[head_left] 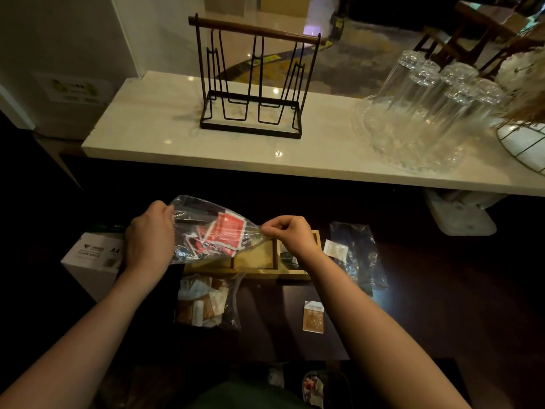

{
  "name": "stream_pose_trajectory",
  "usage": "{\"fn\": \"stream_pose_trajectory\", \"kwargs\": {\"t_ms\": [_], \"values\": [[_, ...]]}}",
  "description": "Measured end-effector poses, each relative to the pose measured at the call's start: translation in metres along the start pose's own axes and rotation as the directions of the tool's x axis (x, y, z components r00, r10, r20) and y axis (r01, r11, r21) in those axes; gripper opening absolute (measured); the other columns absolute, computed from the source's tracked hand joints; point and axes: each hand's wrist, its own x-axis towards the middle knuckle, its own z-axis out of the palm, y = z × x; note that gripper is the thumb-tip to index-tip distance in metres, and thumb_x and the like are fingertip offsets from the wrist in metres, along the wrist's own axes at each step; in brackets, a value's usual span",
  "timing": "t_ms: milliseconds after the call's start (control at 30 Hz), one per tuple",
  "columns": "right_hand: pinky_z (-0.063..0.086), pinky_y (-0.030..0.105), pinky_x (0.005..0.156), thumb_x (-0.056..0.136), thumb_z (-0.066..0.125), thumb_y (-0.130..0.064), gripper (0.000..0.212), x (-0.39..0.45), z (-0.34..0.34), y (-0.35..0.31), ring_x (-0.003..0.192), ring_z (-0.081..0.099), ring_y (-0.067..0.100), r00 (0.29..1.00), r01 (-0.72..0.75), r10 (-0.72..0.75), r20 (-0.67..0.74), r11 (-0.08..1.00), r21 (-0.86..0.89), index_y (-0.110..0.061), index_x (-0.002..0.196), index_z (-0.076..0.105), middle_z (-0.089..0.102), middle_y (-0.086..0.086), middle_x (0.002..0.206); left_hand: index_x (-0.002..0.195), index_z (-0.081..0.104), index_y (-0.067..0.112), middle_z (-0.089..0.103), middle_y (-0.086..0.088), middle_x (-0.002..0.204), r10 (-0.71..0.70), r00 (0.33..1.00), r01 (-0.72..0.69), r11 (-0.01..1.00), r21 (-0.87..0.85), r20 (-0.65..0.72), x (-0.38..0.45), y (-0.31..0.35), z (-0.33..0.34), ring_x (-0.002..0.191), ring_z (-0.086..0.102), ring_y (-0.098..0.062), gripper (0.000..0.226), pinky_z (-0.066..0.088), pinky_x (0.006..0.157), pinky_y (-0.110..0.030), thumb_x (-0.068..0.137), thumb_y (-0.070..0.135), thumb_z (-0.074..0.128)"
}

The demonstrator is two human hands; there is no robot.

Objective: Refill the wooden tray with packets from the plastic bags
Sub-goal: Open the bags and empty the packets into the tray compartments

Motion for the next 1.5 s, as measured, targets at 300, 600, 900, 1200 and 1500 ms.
{"fn": "stream_pose_trajectory", "kwargs": {"t_ms": [300,600,900,1200,1500], "values": [[0.05,0.019,0.071,0.084,0.068,-0.012,0.011,0.001,-0.003,0.006,0.08,0.063,0.006,0.999,-0.042,0.04,0.021,0.996,0.085,-0.007,0.093,0.072,0.068,-0.006,0.082,0.077,0.05,0.013,0.054,-0.009,0.067,0.101,0.995,-0.1,0.994,-0.036,0.013,0.008,0.028,-0.02,0.062,0.051,-0.03,0.027,0.036,0.053,-0.035,0.098,0.028,0.04],[0.042,0.006,0.052,0.085,0.066,-0.006,0.018,-0.001,-0.011,0.001,0.058,0.059,-0.011,0.998,-0.046,0.036,0.044,0.971,0.236,0.005,0.099,0.068,0.065,-0.002,0.077,0.088,0.055,0.011,0.058,-0.008,0.072,0.192,0.981,-0.19,0.975,-0.117,0.006,0.011,0.064,-0.041,0.066,0.055,-0.029,0.023,0.039,0.056,-0.035,0.097,0.028,0.043],[0.041,0.006,0.05,0.087,0.064,-0.006,0.014,-0.002,-0.017,-0.001,0.055,0.058,-0.009,0.998,-0.059,0.052,0.029,0.934,0.351,0.003,0.097,0.068,0.064,-0.002,0.073,0.085,0.054,0.011,0.056,-0.003,0.072,0.292,0.956,-0.289,0.942,-0.171,-0.01,0.015,0.101,-0.047,0.065,0.052,-0.024,0.02,0.034,0.055,-0.031,0.096,0.026,0.047],[0.041,0.012,0.055,0.085,0.068,-0.013,0.005,-0.006,-0.027,0.008,0.064,0.06,-0.003,0.998,-0.046,0.053,-0.016,0.948,0.314,-0.016,0.087,0.071,0.068,-0.005,0.076,0.086,0.056,0.012,0.059,-0.004,0.071,0.341,0.94,-0.339,0.928,-0.158,-0.015,0.019,0.104,-0.043,0.062,0.052,-0.02,0.02,0.031,0.046,-0.028,0.096,0.027,0.047],[0.041,0.011,0.054,0.086,0.067,-0.014,0.006,-0.011,-0.035,0.011,0.061,0.056,-0.006,0.996,-0.028,0.054,-0.074,0.949,0.315,-0.017,0.083,0.071,0.066,-0.007,0.073,0.085,0.056,0.009,0.059,-0.005,0.066,0.348,0.937,-0.34,0.9,-0.272,-0.022,0.016,0.089,-0.035,0.059,0.055,-0.022,0.021,0.04,0.049,-0.032,0.095,0.025,0.047]]}}
